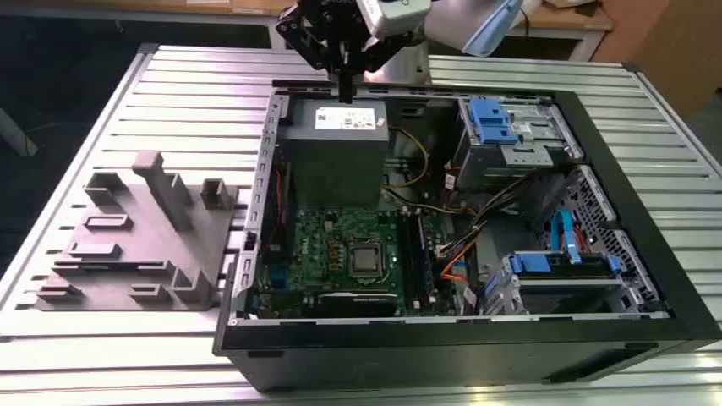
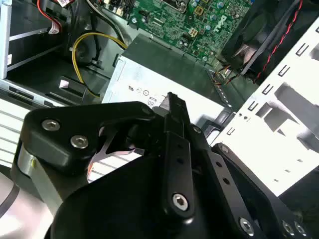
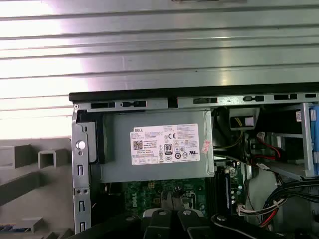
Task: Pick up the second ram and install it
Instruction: 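Reach for the second ram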
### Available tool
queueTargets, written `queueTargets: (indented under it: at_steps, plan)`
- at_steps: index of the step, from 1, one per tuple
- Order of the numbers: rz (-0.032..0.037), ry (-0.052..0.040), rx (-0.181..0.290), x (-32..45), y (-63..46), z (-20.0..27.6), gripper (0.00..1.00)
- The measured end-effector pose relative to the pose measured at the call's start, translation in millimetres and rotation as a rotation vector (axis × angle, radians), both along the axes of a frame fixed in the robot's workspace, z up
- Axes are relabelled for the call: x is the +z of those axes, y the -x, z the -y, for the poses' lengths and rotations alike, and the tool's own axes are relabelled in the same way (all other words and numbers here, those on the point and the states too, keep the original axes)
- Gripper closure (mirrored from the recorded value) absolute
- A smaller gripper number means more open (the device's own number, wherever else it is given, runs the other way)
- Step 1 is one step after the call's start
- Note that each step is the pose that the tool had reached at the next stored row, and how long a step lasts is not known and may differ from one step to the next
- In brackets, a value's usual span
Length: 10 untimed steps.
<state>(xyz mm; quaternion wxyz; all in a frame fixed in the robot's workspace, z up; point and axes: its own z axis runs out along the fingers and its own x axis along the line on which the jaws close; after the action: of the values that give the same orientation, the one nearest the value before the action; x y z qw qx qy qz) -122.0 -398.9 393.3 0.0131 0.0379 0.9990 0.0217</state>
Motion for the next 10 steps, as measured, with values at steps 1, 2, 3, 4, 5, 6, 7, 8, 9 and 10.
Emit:
queueTargets:
  at_steps: [1,2,3,4,5,6,7,8,9,10]
  plan:
    - [0.0,0.0,0.0,0.0,0.0,0.0,0.93]
    - [0.0,0.0,0.0,0.0,0.0,0.0,0.93]
    - [0.0,0.0,0.0,0.0,0.0,0.0,0.93]
    - [0.0,0.0,0.0,0.0,0.0,0.0,0.93]
    - [0.0,0.0,0.0,0.0,0.0,0.0,0.93]
    - [0.0,0.0,0.0,0.0,0.0,0.0,0.93]
    - [-0.0001,0.0,0.0,0.0,0.0,0.0,0.93]
    - [0.0,0.0,0.0,0.0,0.0,0.0,0.93]
    - [0.0,0.0,0.0,0.0,0.0,0.0,0.93]
    - [0.0,0.0,0.0,0.0,0.0,0.0,0.93]
